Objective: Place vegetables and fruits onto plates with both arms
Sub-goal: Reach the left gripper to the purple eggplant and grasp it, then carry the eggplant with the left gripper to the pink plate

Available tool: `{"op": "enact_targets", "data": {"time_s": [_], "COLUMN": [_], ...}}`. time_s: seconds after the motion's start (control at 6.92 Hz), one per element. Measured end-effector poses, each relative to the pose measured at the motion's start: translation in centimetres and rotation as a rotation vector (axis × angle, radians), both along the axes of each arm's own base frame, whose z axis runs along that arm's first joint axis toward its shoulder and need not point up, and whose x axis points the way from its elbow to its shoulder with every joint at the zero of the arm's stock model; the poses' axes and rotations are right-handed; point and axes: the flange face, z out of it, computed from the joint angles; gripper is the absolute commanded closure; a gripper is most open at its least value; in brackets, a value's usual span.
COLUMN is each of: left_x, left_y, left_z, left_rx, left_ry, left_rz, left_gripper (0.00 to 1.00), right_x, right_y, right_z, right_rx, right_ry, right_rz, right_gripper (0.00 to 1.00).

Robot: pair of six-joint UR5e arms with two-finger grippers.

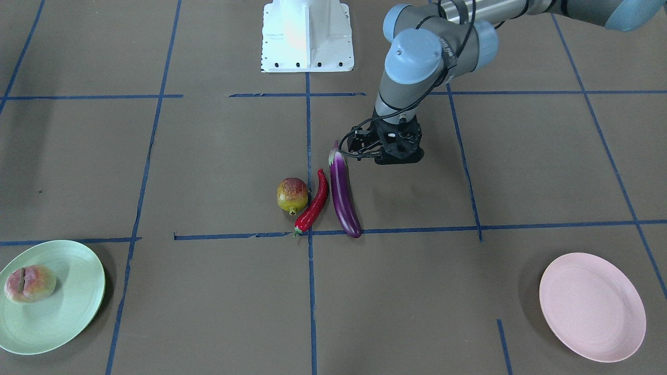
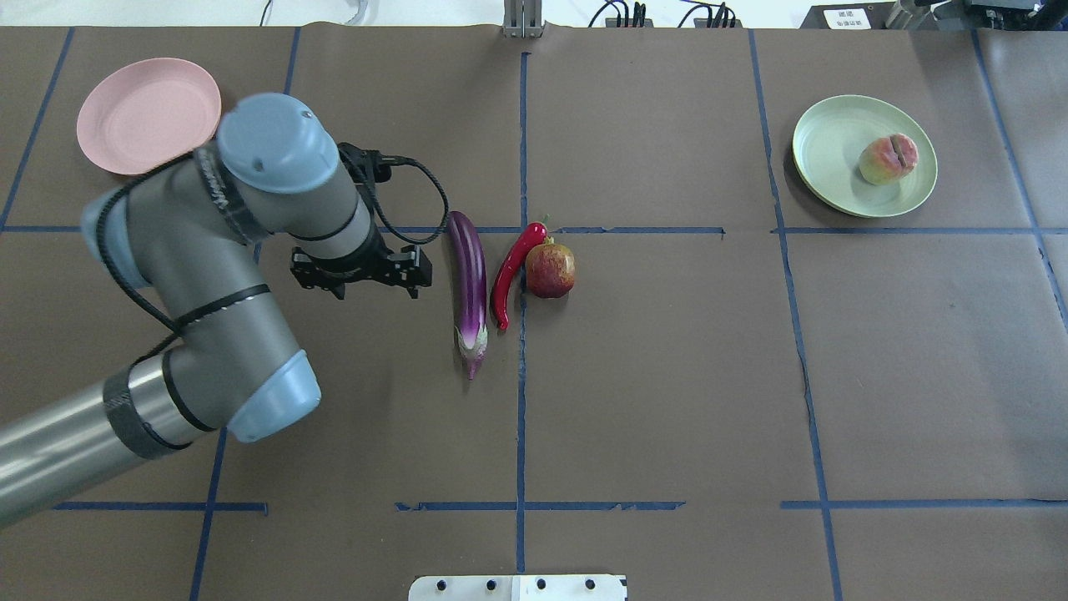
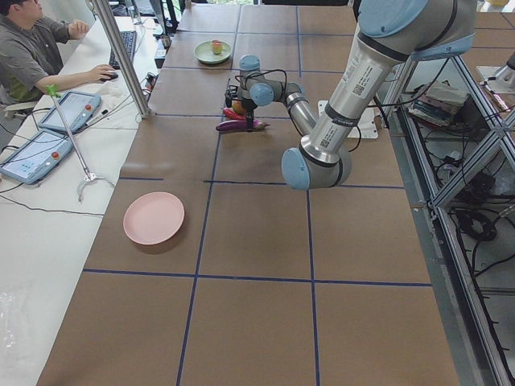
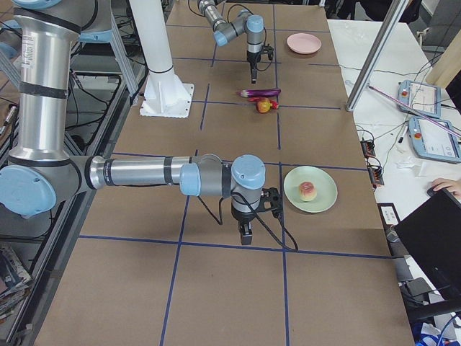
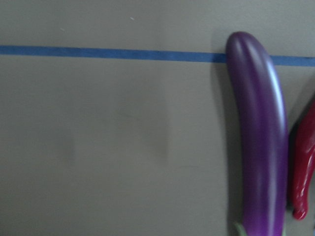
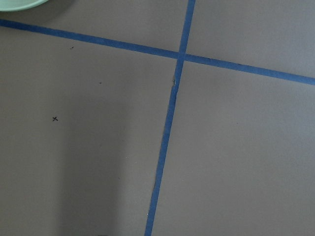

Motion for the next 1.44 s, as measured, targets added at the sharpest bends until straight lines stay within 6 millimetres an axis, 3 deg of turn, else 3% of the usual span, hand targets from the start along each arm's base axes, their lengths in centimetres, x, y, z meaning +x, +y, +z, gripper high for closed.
{"op": "enact_targets", "data": {"time_s": [0.14, 0.29, 0.43, 0.58, 0.72, 0.87, 1.01, 1.3, 1.44], "left_x": [2.7, 4.1, 5.0, 5.3, 5.5, 5.6, 5.7, 4.4, 1.8], "left_y": [0.8, 1.6, 2.3, 2.7, 2.9, 3.0, 3.2, 2.2, 0.0], "left_z": [-0.3, -0.4, -0.4, -0.3, -0.3, -0.2, -0.2, -0.8, -0.7], "left_rx": [0.004, 0.008, 0.009, 0.008, 0.008, 0.009, 0.011, 0.013, -0.017], "left_ry": [-0.008, -0.013, -0.016, -0.018, -0.019, -0.017, -0.013, 0.01, 0.021], "left_rz": [-0.024, -0.029, -0.026, -0.022, -0.02, -0.018, -0.016, -0.04, -0.112], "left_gripper": [0.07, 0.33, 0.5, 0.5, 0.5, 0.63, 0.93, 1.0, 1.0], "right_x": [0.0, 0.0, 0.0, 0.0, 0.0, 0.0, 0.0, 0.0, 0.0], "right_y": [0.0, 0.0, 0.1, 0.1, 0.2, 0.2, 0.2, 0.2, 0.2], "right_z": [0.0, 0.1, 0.2, 0.2, 0.3, 0.3, 0.2, 0.2, 0.2], "right_rx": [0.0, -0.001, -0.002, -0.002, -0.002, -0.002, -0.001, -0.001, -0.002], "right_ry": [0.001, 0.002, 0.003, 0.004, 0.005, 0.005, 0.005, 0.005, 0.005], "right_rz": [0.0, -0.001, -0.001, -0.001, -0.002, -0.003, -0.003, -0.002, -0.002], "right_gripper": [0.0, 0.0, 0.0, 0.0, 0.0, 0.0, 0.0, 0.0, 0.0]}}
